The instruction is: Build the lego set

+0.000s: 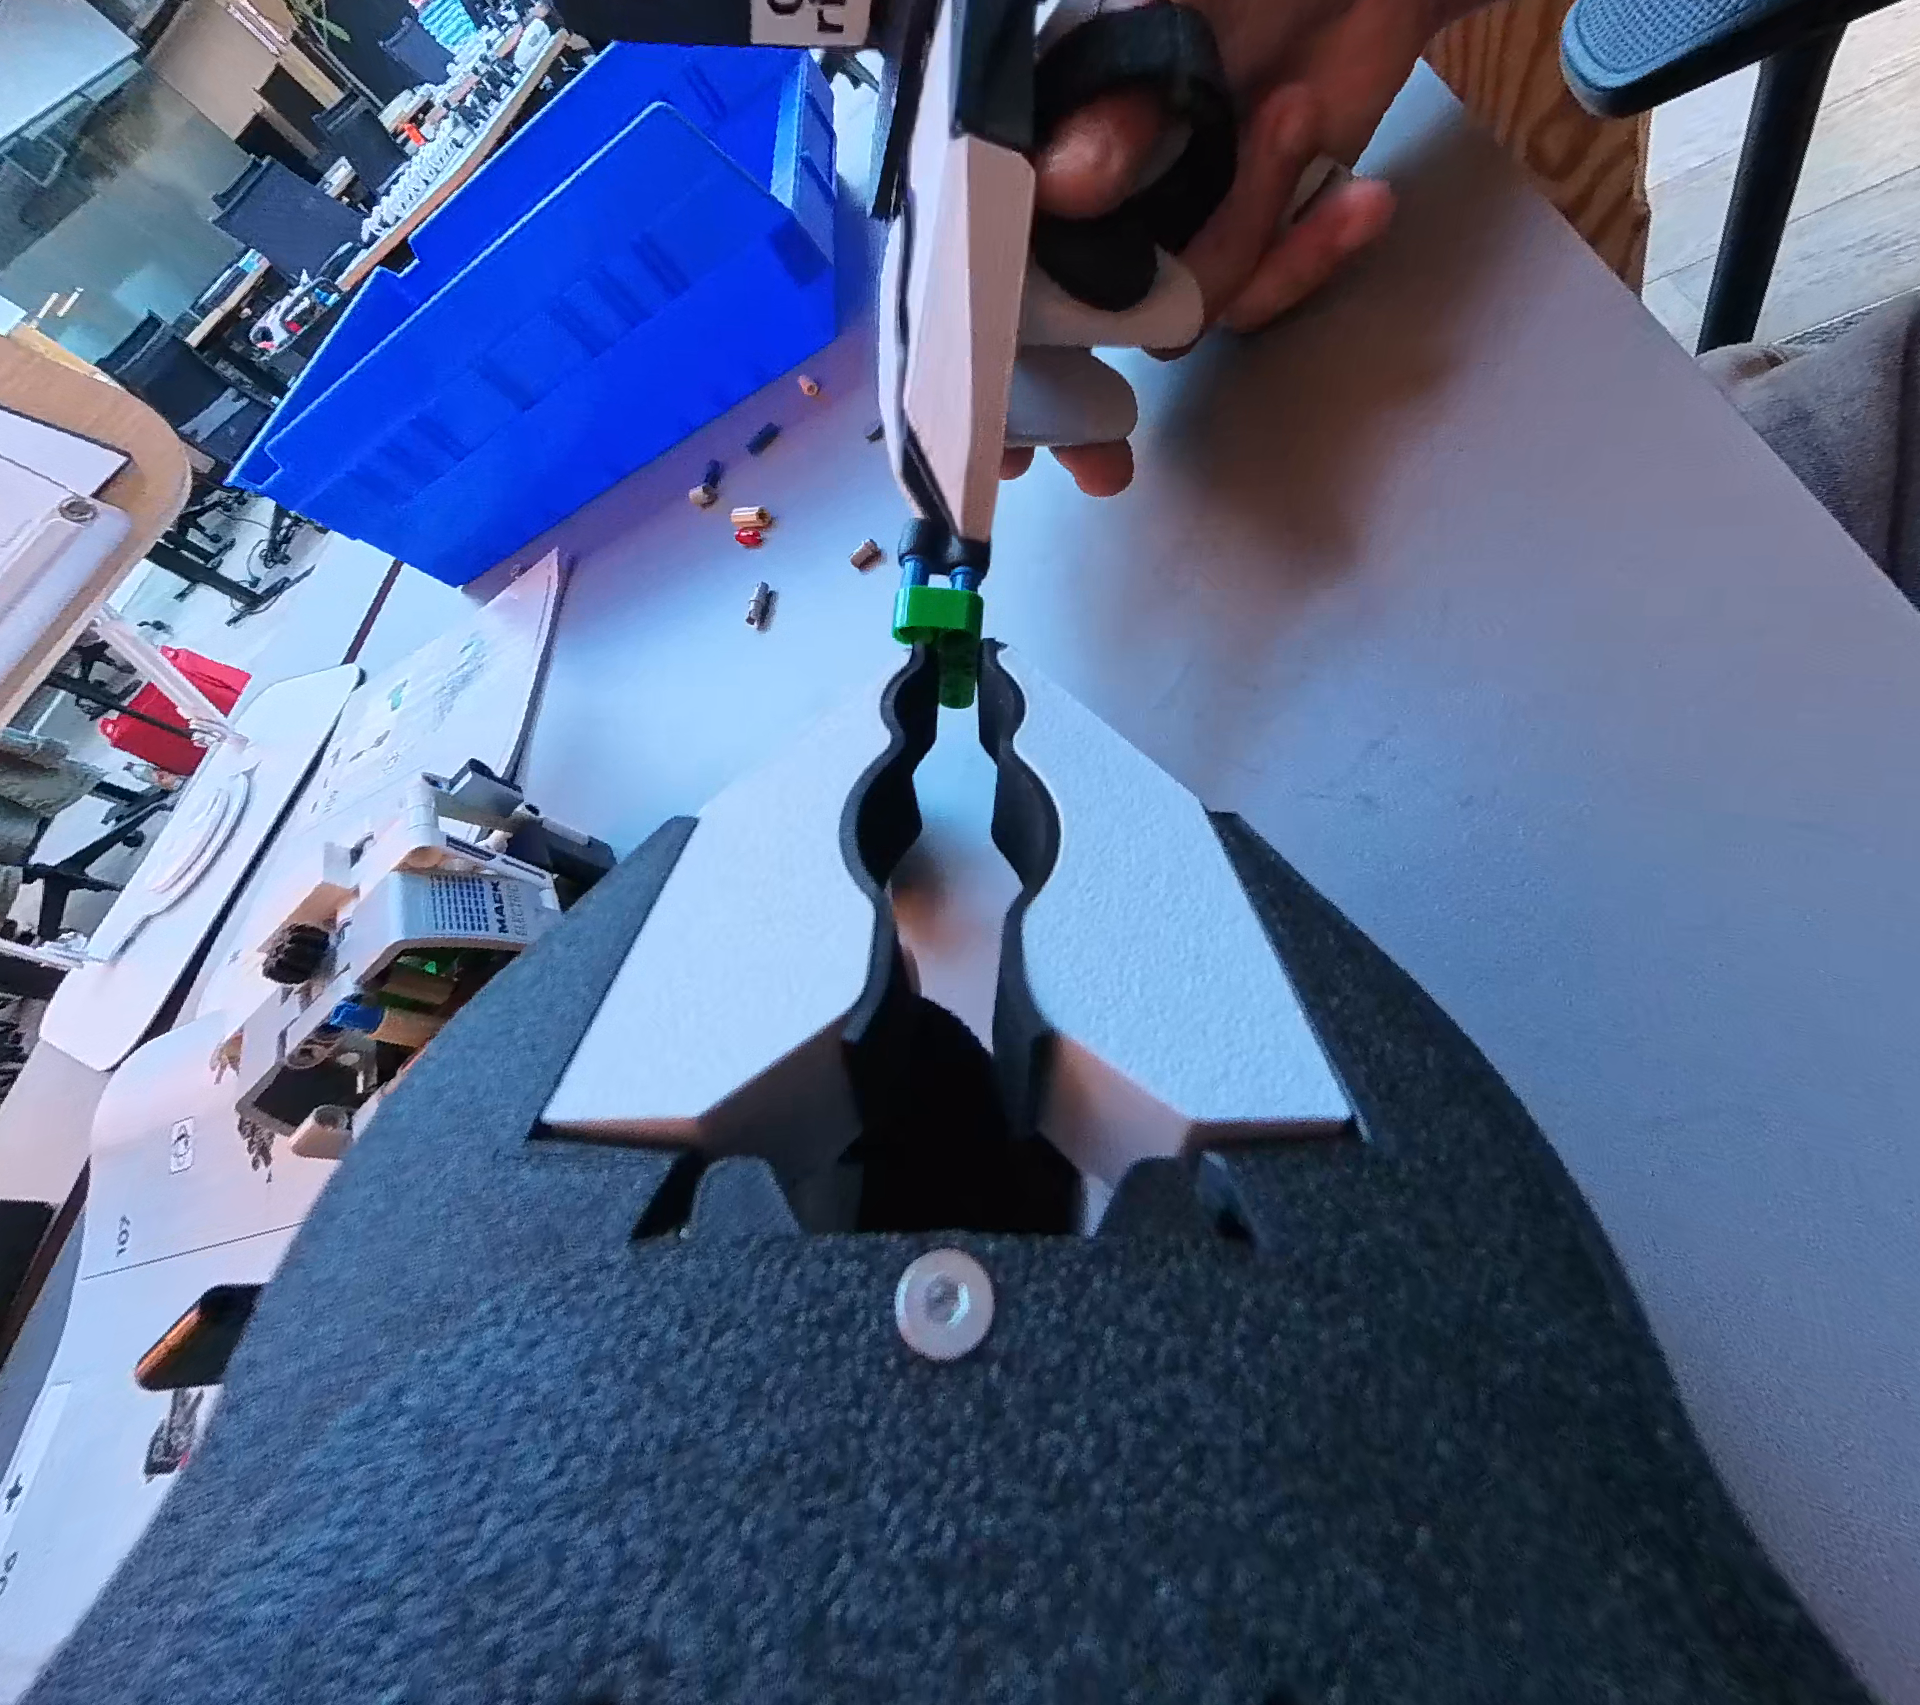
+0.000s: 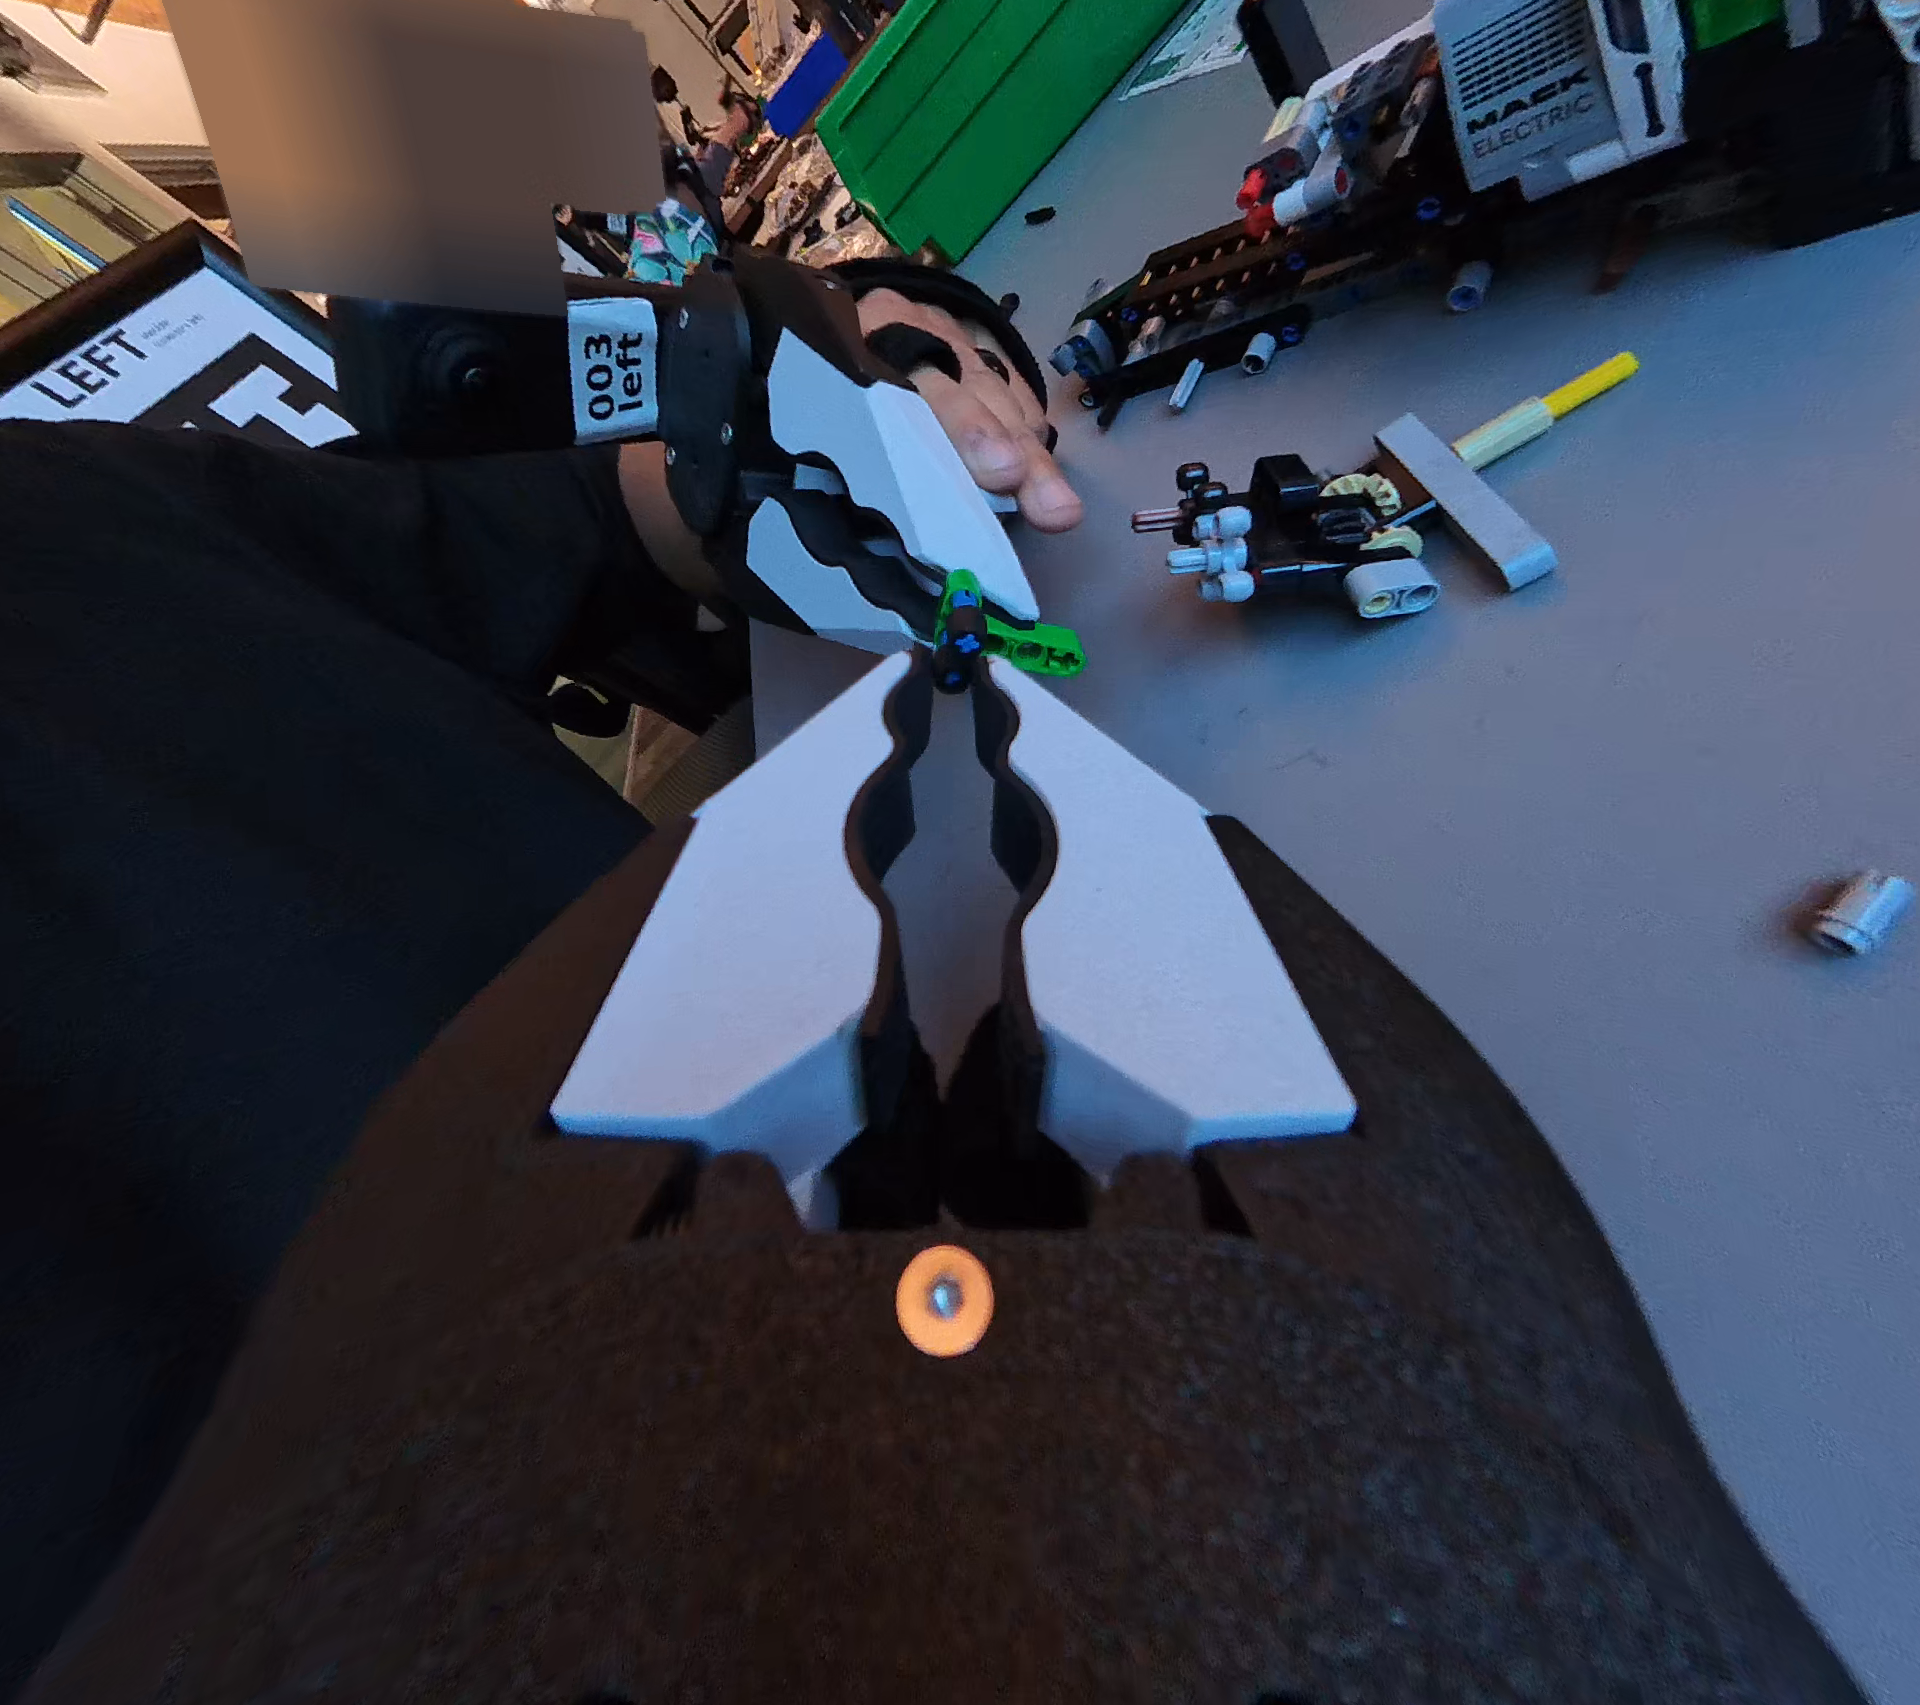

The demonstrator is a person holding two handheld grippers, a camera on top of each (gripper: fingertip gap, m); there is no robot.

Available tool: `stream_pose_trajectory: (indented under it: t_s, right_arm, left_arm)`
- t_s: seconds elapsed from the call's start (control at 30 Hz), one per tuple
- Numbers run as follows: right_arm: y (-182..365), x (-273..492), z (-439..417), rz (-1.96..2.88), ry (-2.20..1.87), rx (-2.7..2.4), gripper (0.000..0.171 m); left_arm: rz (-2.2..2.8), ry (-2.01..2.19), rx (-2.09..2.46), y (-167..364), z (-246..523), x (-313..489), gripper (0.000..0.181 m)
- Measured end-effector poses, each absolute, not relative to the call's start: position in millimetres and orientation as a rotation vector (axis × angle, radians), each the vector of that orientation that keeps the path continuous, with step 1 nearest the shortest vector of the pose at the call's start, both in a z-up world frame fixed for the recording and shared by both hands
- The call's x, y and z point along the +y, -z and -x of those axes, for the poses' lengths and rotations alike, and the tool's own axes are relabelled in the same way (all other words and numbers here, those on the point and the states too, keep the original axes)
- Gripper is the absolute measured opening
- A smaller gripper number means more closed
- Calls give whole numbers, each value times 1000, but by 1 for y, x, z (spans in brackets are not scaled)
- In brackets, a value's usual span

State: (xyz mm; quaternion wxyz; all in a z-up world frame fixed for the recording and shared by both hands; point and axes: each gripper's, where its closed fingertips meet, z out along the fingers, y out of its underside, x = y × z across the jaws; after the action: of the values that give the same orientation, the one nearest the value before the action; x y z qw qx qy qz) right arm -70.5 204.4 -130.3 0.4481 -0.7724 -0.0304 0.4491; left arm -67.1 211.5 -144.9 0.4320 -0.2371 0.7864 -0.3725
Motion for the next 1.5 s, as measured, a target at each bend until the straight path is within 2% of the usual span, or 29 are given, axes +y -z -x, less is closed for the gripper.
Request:
stream_pose_trajectory:
  t_s: [0.73, 0.97, 1.07, 1.13, 1.27, 1.4, 1.5]
  right_arm:
    - [160, 183, 91, 2152, -1197, -282, 4]
    - [151, 194, 80, 2078, -1138, -182, 5]
    - [146, 200, 76, 2032, -1023, -191, 10]
    - [146, 201, 76, 2036, -934, -210, 23]
    - [148, 207, 64, 2055, -644, -179, 25]
    - [140, 216, 50, 2032, -435, 38, 38]
    - [137, 218, 53, 2022, -323, 119, 36]
  left_arm:
    - [319, 779, 2089, 170, 81, 189, 5]
    - [444, 809, 2050, 163, 72, 200, 5]
    - [527, 824, 1997, 156, 65, 208, 5]
    - [606, 834, 1969, 153, 62, 214, 5]
    - [670, 759, 1934, 154, 57, 223, 5]
    - [668, 624, 1915, 157, 54, 224, 5]
    - [651, 558, 1894, 155, 53, 220, 5]
